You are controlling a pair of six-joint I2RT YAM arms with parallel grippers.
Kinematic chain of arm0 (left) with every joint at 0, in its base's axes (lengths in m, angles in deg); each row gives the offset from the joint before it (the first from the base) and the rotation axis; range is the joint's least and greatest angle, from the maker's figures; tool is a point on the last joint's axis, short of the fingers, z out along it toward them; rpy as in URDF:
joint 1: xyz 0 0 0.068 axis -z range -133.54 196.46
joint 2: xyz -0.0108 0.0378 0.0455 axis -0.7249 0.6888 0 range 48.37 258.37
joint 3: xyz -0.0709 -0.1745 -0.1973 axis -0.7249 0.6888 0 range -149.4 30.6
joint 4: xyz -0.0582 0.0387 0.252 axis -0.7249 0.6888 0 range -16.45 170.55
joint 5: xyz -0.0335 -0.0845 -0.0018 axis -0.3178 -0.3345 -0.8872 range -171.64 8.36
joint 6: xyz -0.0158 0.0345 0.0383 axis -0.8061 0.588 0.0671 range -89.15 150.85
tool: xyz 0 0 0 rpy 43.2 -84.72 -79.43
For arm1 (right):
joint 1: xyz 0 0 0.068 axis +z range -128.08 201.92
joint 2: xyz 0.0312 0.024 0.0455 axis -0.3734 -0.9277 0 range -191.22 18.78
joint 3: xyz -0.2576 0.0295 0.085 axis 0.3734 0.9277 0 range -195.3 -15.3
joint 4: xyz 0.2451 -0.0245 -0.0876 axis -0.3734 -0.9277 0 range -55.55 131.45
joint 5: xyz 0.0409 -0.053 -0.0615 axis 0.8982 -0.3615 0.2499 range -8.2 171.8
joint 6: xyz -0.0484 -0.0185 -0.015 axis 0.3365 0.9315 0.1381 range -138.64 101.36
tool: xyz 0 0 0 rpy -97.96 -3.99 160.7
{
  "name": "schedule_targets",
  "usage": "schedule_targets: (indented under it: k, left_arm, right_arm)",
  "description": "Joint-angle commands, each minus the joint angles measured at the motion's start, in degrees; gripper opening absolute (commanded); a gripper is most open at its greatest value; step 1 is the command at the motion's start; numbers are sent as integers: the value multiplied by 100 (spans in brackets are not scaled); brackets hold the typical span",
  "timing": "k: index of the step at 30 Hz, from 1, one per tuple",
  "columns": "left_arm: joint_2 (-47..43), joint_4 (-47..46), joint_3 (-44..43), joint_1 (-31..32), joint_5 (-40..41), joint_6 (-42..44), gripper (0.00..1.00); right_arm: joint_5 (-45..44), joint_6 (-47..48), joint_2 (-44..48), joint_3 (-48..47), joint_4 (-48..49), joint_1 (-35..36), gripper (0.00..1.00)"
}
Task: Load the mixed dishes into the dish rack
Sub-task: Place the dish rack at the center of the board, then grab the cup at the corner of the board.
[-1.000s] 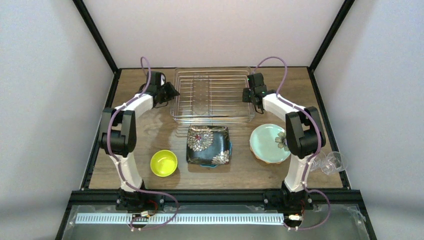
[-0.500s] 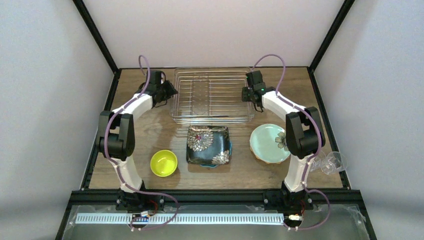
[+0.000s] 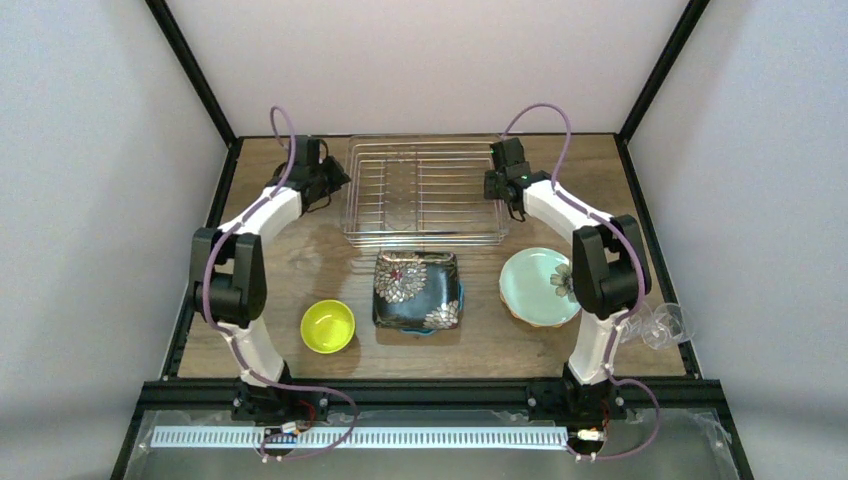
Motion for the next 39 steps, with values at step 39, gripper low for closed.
schedule_targets:
  k: [39]
  left_arm:
    - [-3831, 860, 734, -212, -1118, -196, 82]
  right_arm:
    - [1134, 402, 3362, 724, 444, -22, 99]
